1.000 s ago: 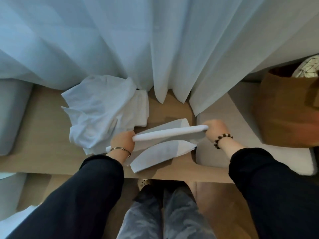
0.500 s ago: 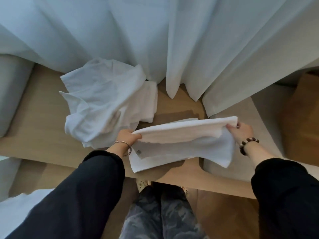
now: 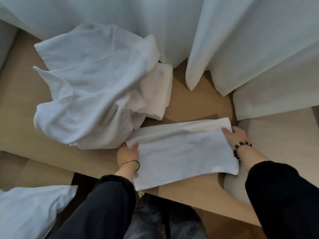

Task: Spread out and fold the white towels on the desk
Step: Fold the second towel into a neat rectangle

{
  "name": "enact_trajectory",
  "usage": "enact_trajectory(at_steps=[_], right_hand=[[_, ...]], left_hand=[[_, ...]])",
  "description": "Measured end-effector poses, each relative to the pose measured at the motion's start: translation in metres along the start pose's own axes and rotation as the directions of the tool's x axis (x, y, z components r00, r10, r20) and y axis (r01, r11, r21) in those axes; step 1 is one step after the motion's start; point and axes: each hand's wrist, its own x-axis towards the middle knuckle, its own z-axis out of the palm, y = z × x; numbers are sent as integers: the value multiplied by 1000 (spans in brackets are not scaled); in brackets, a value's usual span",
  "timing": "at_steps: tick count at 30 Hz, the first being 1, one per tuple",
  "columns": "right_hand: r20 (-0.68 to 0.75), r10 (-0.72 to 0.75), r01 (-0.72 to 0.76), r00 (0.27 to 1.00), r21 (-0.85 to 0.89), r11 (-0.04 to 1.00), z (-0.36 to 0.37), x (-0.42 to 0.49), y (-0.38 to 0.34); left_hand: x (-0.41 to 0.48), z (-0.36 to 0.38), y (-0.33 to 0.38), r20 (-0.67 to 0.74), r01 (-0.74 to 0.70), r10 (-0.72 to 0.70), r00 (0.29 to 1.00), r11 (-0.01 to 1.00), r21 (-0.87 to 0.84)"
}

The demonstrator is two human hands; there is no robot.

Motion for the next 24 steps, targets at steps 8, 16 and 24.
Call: enact_trajectory(at_steps=[8,16,24], right_hand=[[-18,13,-13,1000,-3,1000,15,4,4],[115,217,-202,970,-123,972,24,-3,21],[-109,176,-186,978,-93,978,28,-15,28]], left_hand=[[-1,4,-2,-209,-171,172,963,985,25],[22,-7,6,-30,-105,111,993,982,154],[14,-14,3,-21,-301,317,948,915,268]])
